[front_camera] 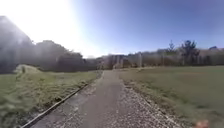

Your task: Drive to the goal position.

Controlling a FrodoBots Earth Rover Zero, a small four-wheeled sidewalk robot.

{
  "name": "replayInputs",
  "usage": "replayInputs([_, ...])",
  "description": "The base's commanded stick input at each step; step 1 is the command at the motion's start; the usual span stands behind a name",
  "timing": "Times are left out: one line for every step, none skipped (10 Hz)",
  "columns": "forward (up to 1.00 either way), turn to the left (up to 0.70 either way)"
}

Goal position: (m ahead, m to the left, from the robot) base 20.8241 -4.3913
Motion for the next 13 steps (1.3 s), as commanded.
replayInputs([0.5,0.0])
replayInputs([0.5,0.0])
replayInputs([0.5,0.0])
replayInputs([0.5,0.0])
replayInputs([0.5,0.0])
replayInputs([0.5,0.0])
replayInputs([0.5,0.0])
replayInputs([0.5,-0.11])
replayInputs([0.5,-0.25])
replayInputs([0.5,-0.08])
replayInputs([0.5,0.0])
replayInputs([0.5,0.0])
replayInputs([0.5,0.0])
